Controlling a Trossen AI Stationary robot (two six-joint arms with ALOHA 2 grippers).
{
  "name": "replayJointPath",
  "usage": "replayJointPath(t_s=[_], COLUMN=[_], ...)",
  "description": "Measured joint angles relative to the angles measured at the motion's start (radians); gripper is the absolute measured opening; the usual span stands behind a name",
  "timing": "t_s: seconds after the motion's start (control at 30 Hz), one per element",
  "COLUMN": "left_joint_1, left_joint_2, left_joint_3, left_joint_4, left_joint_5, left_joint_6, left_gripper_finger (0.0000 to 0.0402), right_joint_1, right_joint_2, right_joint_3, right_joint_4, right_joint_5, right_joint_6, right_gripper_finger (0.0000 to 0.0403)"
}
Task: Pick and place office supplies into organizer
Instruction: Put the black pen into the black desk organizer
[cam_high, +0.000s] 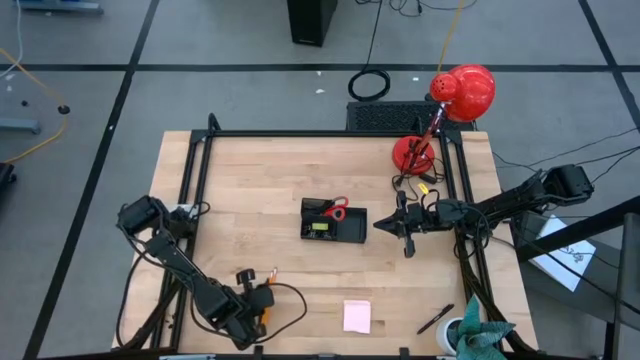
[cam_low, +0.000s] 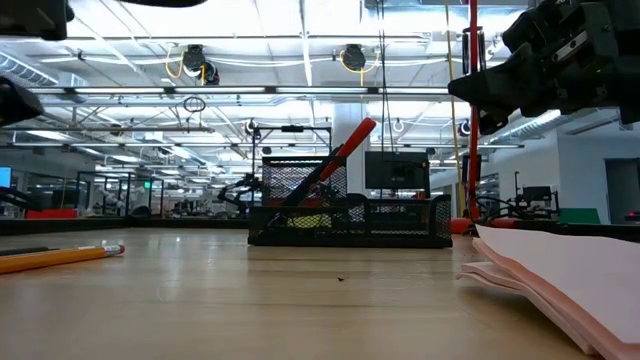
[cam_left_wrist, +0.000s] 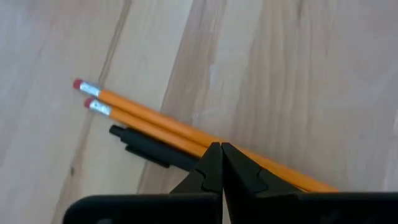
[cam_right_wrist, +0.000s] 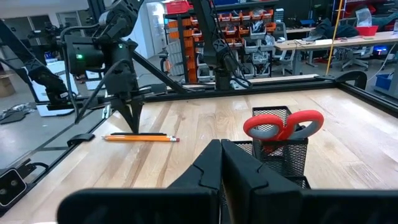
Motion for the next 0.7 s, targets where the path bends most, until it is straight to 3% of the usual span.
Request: replayJointPath(t_s=[0.7], left_joint_1=[-0.081], left_joint_2=[-0.001], left_joint_3=[-0.006], left_joint_4=[-0.202], left_joint_5=[0.055], left_joint_6=[-0.245], left_gripper_finger=[0.0011], right_joint_1=[0.0], right_joint_2=[0.0], right_joint_3=[0.0], right_joint_4=[0.0], right_joint_5=[0.0], right_joint_6=[0.0], right_gripper_finger=[0.0004])
